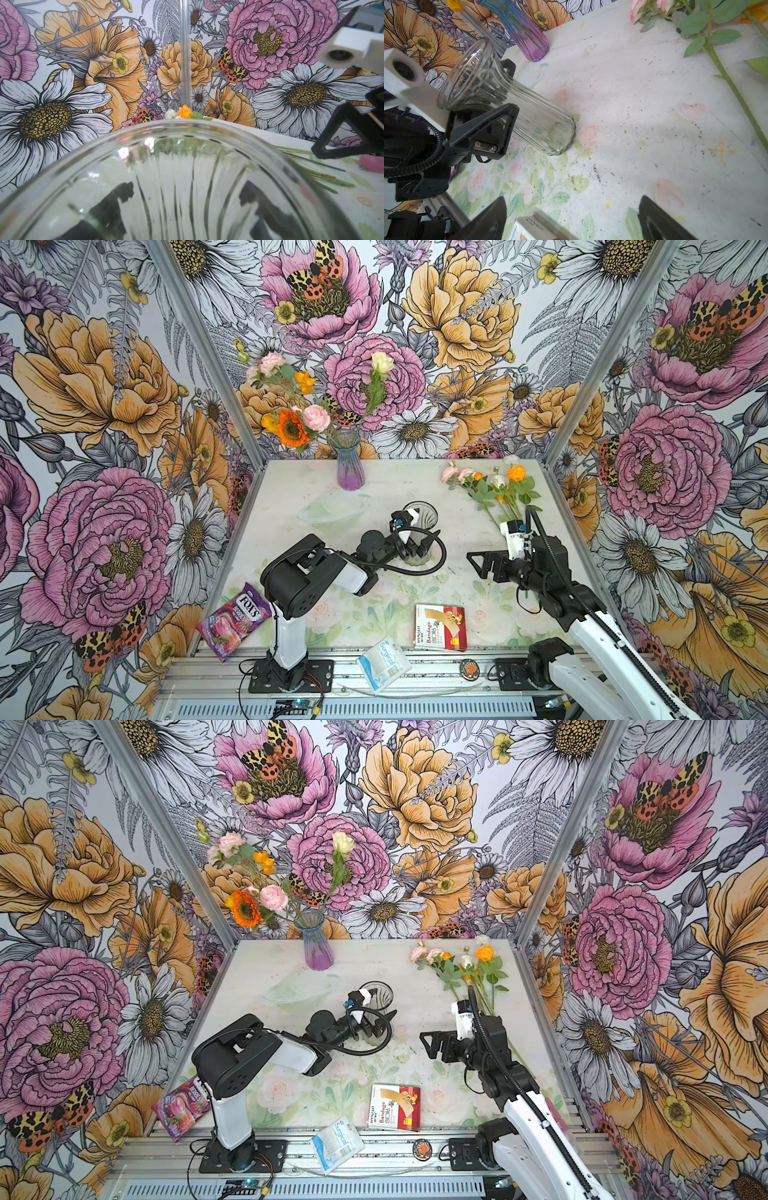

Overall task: Arrange the flowers into the vase
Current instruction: 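Set the clear glass vase down near the table center with the left gripper, then grasp a pink rose stem with the right gripper while the left withdraws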

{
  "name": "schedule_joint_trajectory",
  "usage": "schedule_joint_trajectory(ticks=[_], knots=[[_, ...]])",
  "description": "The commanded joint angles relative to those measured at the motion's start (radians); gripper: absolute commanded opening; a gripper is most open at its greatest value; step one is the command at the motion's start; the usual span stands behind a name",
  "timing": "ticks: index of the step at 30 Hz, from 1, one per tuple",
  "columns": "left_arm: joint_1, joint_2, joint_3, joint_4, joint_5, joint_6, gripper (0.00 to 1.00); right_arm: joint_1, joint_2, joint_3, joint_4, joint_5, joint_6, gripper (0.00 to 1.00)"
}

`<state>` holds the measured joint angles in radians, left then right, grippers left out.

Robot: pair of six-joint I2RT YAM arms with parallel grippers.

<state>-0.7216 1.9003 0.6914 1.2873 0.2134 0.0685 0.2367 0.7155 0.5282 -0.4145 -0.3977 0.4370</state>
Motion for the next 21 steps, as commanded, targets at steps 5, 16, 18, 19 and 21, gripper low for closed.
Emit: schedule_joint_trajectory(ticks=[5, 16, 18, 19, 21], knots=[[0.012, -0.006, -0.039, 0.077, 0.029, -0.013, 0.99, 0.009, 0.011, 0.022, 0.027, 0.008, 0.005, 0.99], [0.028, -0.070, -0.150, 0.082, 0.037, -0.021, 0.99, -0.089, 0.326, 0.185, -0.026, 0.269, 0.025, 0.97], [0.028, -0.129, -0.181, 0.078, 0.028, -0.026, 0.99, -0.098, 0.446, 0.252, -0.036, 0.330, -0.018, 0.90], [0.027, -0.146, -0.195, 0.070, 0.017, -0.029, 0.99, -0.104, 0.496, 0.282, -0.038, 0.346, -0.034, 0.88], [0.020, -0.203, -0.225, 0.027, -0.031, -0.055, 0.99, -0.108, 0.595, 0.335, -0.039, 0.380, -0.078, 0.82]])
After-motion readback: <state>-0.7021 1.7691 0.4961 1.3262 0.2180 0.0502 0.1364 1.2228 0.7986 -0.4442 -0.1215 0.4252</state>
